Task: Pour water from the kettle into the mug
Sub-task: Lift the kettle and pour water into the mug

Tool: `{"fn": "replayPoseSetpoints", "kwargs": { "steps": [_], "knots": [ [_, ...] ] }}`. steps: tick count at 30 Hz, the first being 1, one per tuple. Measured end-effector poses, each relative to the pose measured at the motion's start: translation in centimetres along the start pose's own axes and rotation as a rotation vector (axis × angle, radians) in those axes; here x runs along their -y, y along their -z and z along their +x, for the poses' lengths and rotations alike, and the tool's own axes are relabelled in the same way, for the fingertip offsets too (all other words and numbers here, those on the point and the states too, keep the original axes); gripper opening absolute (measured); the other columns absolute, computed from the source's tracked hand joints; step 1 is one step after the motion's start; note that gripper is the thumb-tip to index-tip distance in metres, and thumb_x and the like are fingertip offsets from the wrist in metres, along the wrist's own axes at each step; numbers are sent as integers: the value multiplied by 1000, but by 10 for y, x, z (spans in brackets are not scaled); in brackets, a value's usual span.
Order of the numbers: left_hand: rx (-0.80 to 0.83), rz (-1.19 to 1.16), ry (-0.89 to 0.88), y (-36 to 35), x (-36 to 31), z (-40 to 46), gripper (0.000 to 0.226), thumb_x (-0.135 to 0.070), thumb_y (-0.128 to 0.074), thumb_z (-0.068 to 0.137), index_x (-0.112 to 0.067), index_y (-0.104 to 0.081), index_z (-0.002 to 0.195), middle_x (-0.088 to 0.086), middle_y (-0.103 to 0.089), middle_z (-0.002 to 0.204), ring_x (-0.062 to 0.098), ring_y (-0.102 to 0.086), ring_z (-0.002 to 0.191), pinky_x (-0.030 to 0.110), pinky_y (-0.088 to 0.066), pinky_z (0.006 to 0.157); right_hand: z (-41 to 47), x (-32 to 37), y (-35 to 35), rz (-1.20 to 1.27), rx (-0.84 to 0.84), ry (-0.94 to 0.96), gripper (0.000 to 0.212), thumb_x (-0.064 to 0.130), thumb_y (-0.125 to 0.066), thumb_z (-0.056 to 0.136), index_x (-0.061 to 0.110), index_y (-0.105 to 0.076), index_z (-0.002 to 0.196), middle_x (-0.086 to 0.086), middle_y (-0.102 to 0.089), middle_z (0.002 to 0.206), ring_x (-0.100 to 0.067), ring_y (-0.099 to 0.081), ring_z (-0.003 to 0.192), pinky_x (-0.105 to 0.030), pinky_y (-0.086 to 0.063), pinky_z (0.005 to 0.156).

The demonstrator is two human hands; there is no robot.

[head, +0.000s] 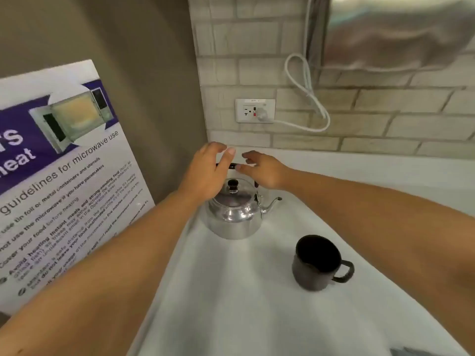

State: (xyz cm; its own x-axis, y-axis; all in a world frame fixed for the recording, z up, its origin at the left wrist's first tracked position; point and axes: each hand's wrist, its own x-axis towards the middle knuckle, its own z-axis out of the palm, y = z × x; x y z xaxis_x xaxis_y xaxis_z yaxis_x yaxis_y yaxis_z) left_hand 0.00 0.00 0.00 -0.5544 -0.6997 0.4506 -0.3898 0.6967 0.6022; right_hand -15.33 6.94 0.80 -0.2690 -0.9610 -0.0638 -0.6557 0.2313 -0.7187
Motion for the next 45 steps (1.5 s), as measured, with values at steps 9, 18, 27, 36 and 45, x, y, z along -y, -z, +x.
{"fn": "replayPoseSetpoints", "kwargs": {
  "steps": [9, 18, 27, 36, 45],
  "knots": [
    [4, -46, 137, -36, 42, 28, 42, -40, -37, 99, -8, -55, 80, 10, -62, 90, 23, -55, 80, 30, -36, 69, 22, 2, -25, 197, -82, -73, 13, 19, -51, 83, 14, -51, 71, 1, -50, 66, -14, -45, 60, -26, -32, 52],
    [-75, -203, 234, -32, 21, 38, 43, -27, -48, 89, -17, -37, 49, -10, -33, 34, 5, -29, 35, 20, -21, 36, -3, 11, -5, 275, -145, -17, 3, 16, -57, 82, 15, -56, 79, 1, -52, 68, -14, -49, 63, -24, -36, 55],
    [-252, -292, 148, 9, -46, 26, 40, -25, -50, 78, -16, -32, 44, -10, -24, 35, 7, -23, 38, 21, -18, 38, -107, -6, 59, 223, -374, 189, 27, 27, -61, 87, 19, -60, 113, 12, -60, 101, -2, -56, 95, -2, -41, 77],
    [-273, -305, 125, 23, -74, -31, 38, -28, -51, 74, 0, -40, 50, -4, -25, 43, 12, -23, 46, 26, -19, 47, -205, -122, -1, 342, -490, -211, 27, 27, -44, 94, 10, -63, 102, -6, -67, 104, -23, -60, 100, -33, -43, 89],
    [-215, -149, 142, 17, -85, -61, 38, -30, -50, 72, -14, -29, 45, -5, -18, 36, 10, -18, 42, 26, -17, 44, -221, -149, -37, 412, -426, -254, 35, 30, -36, 98, 9, -57, 78, 1, -58, 75, -14, -51, 70, -26, -39, 69]
  ]
}}
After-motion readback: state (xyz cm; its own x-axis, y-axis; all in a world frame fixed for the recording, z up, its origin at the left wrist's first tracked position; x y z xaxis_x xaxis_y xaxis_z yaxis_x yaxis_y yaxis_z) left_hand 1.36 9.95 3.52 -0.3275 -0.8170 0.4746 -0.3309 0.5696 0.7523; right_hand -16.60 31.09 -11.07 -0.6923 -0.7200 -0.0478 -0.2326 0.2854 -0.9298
